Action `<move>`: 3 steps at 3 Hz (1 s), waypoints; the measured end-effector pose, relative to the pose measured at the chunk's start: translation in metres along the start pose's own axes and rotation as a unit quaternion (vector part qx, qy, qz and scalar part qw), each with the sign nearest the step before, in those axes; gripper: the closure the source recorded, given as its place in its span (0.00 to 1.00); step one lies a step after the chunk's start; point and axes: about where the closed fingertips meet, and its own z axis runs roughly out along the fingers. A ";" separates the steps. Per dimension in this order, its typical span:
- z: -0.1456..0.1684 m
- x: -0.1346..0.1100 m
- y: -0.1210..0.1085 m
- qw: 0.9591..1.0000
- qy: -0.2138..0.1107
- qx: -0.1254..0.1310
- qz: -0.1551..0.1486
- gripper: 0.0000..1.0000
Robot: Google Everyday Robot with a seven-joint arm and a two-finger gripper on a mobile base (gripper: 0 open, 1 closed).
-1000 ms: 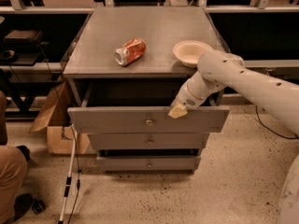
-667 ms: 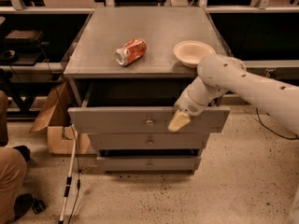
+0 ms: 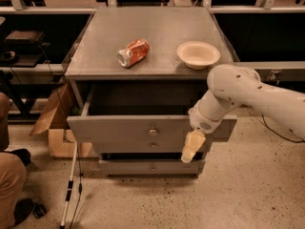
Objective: Open top drawer
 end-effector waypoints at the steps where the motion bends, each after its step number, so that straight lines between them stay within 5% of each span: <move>1: -0.003 0.007 0.013 1.000 0.012 -0.007 -0.003 0.27; 3: -0.014 0.003 0.015 1.000 0.014 -0.007 -0.004 0.72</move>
Offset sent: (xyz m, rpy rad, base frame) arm -0.0269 -0.0059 0.0111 -0.0456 0.0180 0.0164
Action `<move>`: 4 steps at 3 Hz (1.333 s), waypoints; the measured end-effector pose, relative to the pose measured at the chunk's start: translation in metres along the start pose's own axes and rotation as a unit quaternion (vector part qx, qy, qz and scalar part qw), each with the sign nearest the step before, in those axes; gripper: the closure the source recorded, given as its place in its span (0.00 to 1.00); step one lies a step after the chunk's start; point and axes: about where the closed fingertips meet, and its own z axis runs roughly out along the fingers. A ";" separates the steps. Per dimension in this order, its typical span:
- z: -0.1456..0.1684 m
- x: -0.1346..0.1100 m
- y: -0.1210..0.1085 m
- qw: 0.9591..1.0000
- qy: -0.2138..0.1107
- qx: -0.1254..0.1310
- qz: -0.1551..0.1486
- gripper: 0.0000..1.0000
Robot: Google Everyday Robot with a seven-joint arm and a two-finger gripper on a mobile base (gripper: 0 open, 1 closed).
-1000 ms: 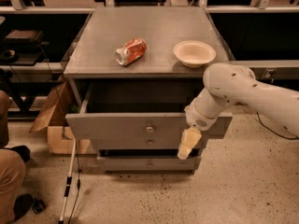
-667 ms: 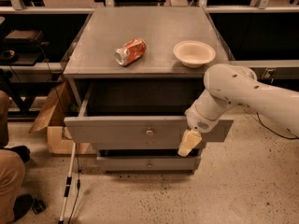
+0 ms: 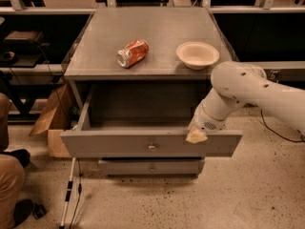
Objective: Open top drawer
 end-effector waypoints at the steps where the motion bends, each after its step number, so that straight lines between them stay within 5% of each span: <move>1: -0.002 -0.001 -0.001 1.000 0.000 0.000 0.000 0.96; 2: -0.001 0.005 0.010 1.000 0.004 0.000 0.000 1.00; 4: -0.003 0.007 0.014 1.000 0.003 0.000 0.002 0.59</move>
Offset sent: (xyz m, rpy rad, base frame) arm -0.0320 -0.0092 -0.0032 -0.0207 0.0009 0.0003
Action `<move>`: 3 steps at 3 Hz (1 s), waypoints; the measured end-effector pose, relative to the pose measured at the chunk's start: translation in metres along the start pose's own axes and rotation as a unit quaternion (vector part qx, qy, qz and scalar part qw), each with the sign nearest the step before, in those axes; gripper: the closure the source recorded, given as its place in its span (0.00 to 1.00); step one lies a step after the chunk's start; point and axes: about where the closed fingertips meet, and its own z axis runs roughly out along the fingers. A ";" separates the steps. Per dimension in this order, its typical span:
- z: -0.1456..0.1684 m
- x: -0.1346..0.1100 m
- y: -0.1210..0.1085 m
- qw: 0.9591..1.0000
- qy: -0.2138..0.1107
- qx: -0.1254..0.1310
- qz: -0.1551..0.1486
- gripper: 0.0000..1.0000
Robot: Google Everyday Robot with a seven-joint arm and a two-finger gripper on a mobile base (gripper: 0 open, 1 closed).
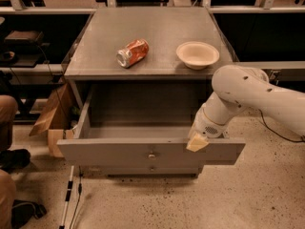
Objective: Open top drawer
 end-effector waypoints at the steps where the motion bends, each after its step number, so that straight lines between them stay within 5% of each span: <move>1: 0.000 0.004 0.011 1.000 -0.001 0.001 0.007 0.35; 2: 0.000 0.003 0.029 1.000 -0.006 0.004 0.019 0.11; 3: 0.008 0.008 0.053 1.000 -0.002 -0.004 0.021 0.00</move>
Offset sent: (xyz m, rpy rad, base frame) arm -0.0743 0.0103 -0.0156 0.0182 0.0299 -0.0760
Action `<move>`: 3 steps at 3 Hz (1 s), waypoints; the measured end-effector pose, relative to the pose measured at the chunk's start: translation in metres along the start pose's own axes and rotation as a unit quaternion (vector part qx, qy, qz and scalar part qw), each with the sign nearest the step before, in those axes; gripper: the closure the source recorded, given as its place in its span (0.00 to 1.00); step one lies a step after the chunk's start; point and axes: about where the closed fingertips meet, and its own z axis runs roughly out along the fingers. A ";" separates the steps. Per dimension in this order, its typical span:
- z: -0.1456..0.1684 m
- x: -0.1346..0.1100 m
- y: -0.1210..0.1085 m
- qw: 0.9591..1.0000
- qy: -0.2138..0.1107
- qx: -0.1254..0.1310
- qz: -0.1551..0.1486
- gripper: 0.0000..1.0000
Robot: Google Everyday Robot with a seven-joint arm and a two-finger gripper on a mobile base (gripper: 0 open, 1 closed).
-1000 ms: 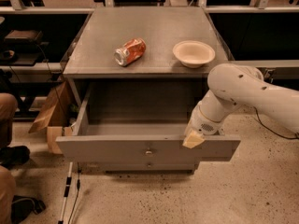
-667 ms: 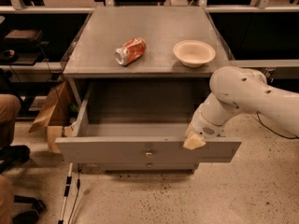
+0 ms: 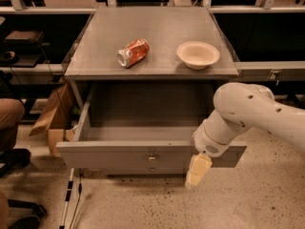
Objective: Open top drawer
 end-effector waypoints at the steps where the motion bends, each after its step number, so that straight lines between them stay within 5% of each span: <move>1: 0.005 0.008 0.017 1.000 0.009 -0.009 -0.006 0.00; 2: 0.006 0.017 0.027 1.000 0.017 -0.012 -0.011 0.16; 3: 0.001 0.024 0.033 1.000 0.024 -0.014 -0.010 0.45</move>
Offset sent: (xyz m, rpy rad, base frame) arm -0.0448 -0.0142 -0.0140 -0.0414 0.0334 0.0426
